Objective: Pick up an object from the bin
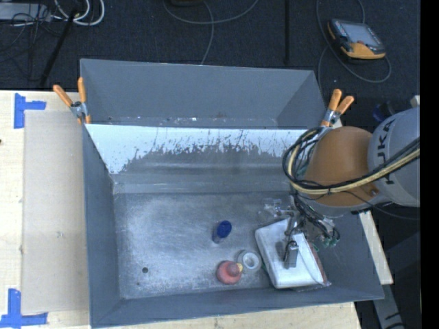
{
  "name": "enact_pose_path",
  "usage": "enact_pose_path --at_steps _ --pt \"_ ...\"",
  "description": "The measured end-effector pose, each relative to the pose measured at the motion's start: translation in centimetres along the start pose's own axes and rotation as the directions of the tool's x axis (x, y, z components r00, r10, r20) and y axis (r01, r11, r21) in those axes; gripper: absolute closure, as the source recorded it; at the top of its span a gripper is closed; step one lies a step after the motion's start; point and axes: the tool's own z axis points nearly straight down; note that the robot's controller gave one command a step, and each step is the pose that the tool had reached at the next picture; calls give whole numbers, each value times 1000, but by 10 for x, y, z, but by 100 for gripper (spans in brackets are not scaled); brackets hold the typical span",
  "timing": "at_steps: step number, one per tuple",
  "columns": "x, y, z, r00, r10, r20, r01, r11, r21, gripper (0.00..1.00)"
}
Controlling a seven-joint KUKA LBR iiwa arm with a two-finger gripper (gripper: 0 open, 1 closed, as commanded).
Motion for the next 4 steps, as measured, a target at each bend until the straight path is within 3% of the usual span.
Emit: enact_pose_path --at_steps 1,2,3,4 --pt "-30 -10 8 999 51 4 -51 999 -3 0" --pt "-22 -12 6 992 125 24 -125 992 0 0" --pt "-35 -26 9 978 210 -1 -210 978 -11 0" --pt "-19 -25 6 968 251 30 -251 968 -5 0"
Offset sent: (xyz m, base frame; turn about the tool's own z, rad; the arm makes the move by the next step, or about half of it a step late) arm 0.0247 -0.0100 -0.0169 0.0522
